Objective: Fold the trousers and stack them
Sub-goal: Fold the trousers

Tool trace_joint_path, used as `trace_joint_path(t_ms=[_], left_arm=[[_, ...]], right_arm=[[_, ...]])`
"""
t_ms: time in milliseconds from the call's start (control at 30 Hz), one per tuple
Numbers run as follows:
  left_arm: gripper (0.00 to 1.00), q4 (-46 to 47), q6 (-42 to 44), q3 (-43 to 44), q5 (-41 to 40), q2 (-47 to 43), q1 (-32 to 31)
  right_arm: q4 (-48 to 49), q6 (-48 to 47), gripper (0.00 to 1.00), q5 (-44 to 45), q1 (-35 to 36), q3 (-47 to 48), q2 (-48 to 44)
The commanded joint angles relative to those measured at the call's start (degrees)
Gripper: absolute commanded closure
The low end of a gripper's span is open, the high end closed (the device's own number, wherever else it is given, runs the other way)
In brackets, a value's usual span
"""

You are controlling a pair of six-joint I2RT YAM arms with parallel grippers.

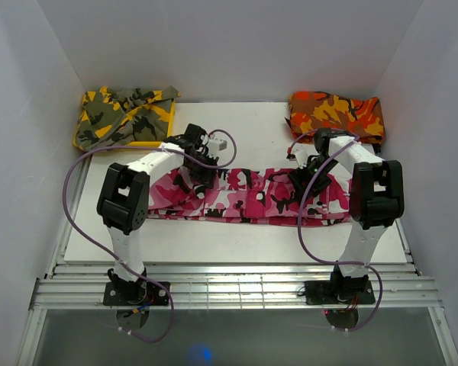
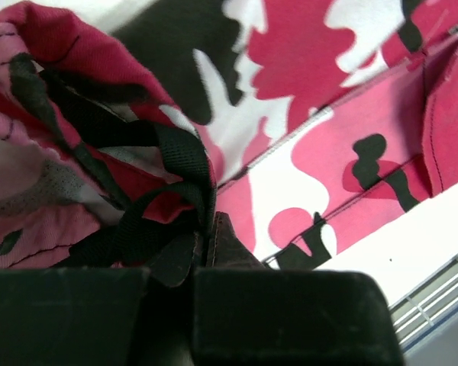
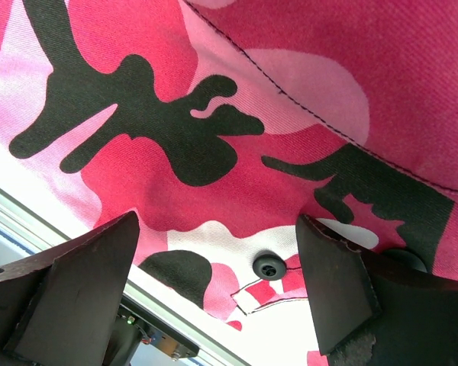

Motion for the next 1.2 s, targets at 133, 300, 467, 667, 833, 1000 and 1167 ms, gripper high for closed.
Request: trace_joint_path(t_ms=[133,300,467,667,833,1000,1167], left_arm=[[0.03,0.01,4.47,-2.12,4.99,-12.15,-1.98],[0.10,-4.02,6.58,0.69,-0.20,-18.14,-1.11],[0.59,-6.49,5.01,2.10,-6.00,-16.21,1.79],[0.59,-4.38,0.18,2.01,-12.22,-10.60,1.62],[0.51,0.09,-0.46,0.70,-15.32,-8.73,0.92],[0.46,1.60,-2.81,-1.06,-19.18,-7.52,-0.49],[0.48,1.77,-6.49,-0.71,-18.58,-4.52,-0.49]], right_arm=[[-0.89,0.02,0.11,-0.63,-0.41,0.69,-1.15],[-0.89,0.11,0.11,-1.07,-0.41,0.60,-1.15],[-0.37,1.43,0.17,-2.38,-0.41,1.04,-1.23],[0.16,2.75,0.24,-3.70,0.03,0.96,-1.67],[0.34,2.66,0.25,-3.35,0.03,1.13,-1.50],[0.34,3.10,0.30,-4.41,0.38,1.57,-1.50],[-0.27,3.54,0.30,-5.72,1.08,3.15,-1.68]])
